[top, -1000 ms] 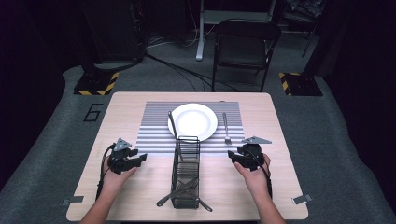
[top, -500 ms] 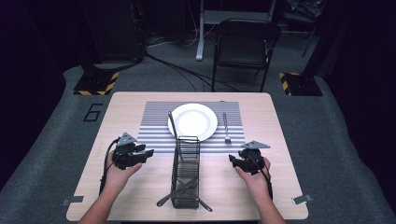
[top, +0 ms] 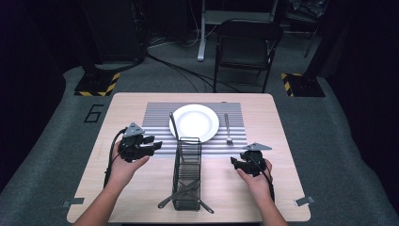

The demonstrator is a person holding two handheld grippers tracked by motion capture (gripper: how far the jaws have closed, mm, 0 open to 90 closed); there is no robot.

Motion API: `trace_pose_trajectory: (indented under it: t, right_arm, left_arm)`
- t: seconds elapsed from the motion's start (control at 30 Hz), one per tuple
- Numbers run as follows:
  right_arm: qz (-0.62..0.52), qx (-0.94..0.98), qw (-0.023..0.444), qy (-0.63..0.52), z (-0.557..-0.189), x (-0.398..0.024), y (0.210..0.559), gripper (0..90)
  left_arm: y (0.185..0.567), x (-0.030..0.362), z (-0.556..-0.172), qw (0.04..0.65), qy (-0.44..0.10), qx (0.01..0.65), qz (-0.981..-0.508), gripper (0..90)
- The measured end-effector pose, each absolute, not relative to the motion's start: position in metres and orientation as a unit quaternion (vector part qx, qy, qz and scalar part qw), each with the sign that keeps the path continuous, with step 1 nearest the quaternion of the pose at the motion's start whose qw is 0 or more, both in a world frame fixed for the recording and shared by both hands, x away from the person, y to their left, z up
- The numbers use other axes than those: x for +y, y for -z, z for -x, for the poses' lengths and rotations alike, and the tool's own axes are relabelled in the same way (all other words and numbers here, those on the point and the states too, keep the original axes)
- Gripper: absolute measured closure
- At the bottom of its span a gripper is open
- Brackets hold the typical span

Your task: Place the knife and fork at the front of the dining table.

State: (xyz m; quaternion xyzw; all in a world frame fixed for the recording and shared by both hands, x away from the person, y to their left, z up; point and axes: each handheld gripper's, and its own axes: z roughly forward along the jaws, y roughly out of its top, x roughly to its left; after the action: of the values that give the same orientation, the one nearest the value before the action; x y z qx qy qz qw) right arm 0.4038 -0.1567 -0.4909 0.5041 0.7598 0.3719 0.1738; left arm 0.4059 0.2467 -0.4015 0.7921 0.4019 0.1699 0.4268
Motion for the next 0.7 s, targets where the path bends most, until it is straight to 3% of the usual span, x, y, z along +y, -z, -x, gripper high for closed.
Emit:
trace_pose_trajectory:
  t: [0.7]
  right_arm:
    - [-0.512, 0.754, 0.167, -0.375, -0.405, -0.161, 0.493, 50.2]
  left_arm:
    - [0.393, 0.204, -0.42, 0.439, -0.137, 0.381, -0.802, 59.8]
